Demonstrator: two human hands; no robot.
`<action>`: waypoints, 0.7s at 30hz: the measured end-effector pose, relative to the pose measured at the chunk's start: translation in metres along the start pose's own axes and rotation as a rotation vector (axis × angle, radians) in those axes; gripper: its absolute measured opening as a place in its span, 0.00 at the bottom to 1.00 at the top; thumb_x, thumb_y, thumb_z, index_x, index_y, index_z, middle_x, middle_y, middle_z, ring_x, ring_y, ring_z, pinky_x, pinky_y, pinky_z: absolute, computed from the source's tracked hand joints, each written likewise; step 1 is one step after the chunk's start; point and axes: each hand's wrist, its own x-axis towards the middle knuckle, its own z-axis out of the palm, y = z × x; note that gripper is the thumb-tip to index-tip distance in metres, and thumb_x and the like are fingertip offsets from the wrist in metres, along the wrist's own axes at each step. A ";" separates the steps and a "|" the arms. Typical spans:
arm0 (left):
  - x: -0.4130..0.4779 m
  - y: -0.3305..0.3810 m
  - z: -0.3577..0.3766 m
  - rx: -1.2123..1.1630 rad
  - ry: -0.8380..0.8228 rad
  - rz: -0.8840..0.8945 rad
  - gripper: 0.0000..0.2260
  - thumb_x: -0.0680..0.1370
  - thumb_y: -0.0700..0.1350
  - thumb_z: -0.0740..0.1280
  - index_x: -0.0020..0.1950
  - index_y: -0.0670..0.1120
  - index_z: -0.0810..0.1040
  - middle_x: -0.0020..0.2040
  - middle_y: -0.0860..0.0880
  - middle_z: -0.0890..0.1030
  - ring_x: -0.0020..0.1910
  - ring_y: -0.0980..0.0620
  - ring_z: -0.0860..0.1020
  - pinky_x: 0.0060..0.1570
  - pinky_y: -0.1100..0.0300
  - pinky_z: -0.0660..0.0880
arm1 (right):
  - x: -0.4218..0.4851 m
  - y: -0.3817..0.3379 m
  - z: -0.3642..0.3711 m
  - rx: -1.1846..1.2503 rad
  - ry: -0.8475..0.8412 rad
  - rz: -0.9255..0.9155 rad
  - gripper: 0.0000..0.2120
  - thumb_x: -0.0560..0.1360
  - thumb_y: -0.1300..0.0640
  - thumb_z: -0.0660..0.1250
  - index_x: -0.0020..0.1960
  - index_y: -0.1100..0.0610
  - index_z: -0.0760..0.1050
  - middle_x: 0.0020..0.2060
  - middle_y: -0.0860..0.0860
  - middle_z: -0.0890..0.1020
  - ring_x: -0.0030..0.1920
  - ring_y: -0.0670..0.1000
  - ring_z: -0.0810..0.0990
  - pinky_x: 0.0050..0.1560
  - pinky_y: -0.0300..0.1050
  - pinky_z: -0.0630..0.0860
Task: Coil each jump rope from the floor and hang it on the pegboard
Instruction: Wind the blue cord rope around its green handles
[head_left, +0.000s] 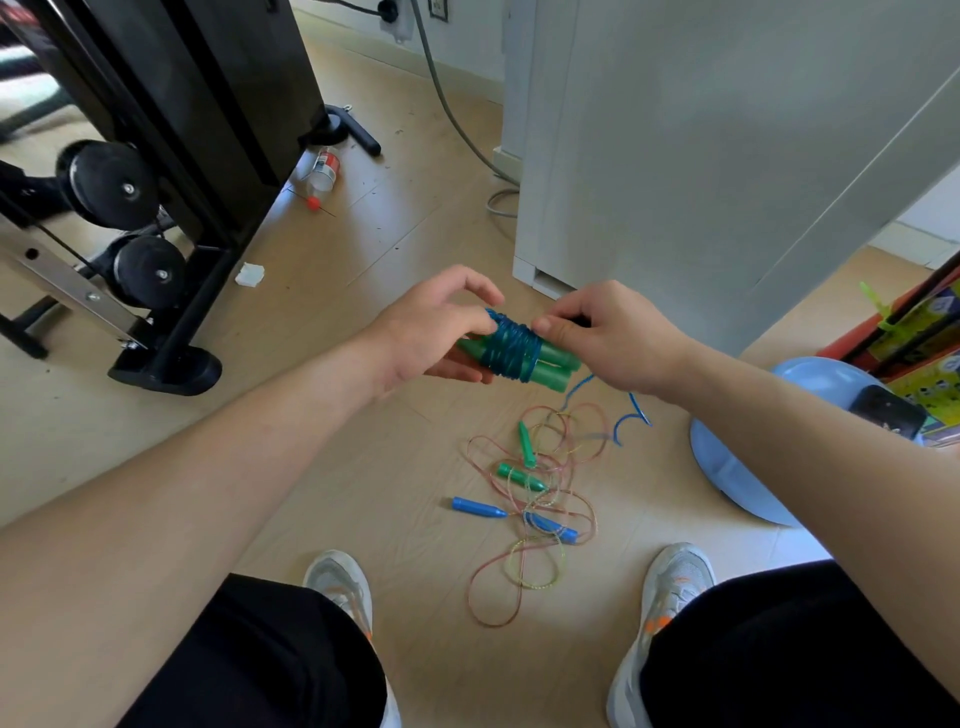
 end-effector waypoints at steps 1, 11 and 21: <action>-0.001 0.001 0.001 0.025 -0.059 -0.003 0.07 0.81 0.42 0.64 0.58 0.47 0.78 0.51 0.43 0.81 0.39 0.44 0.84 0.40 0.55 0.82 | 0.000 -0.001 0.001 -0.007 -0.010 -0.003 0.19 0.82 0.51 0.64 0.32 0.53 0.74 0.24 0.46 0.64 0.26 0.47 0.62 0.28 0.39 0.60; 0.003 -0.013 0.014 0.281 -0.066 0.136 0.21 0.65 0.45 0.82 0.49 0.43 0.74 0.37 0.45 0.82 0.30 0.49 0.79 0.28 0.57 0.73 | 0.001 0.000 0.008 0.014 -0.066 -0.026 0.17 0.80 0.49 0.65 0.43 0.61 0.81 0.28 0.53 0.71 0.29 0.46 0.64 0.31 0.43 0.63; 0.000 -0.005 0.011 0.103 -0.138 0.225 0.17 0.67 0.43 0.79 0.48 0.44 0.73 0.39 0.47 0.82 0.34 0.46 0.80 0.29 0.59 0.75 | 0.003 0.028 0.001 0.402 -0.027 0.067 0.24 0.71 0.35 0.69 0.40 0.58 0.79 0.31 0.53 0.71 0.33 0.52 0.66 0.33 0.43 0.65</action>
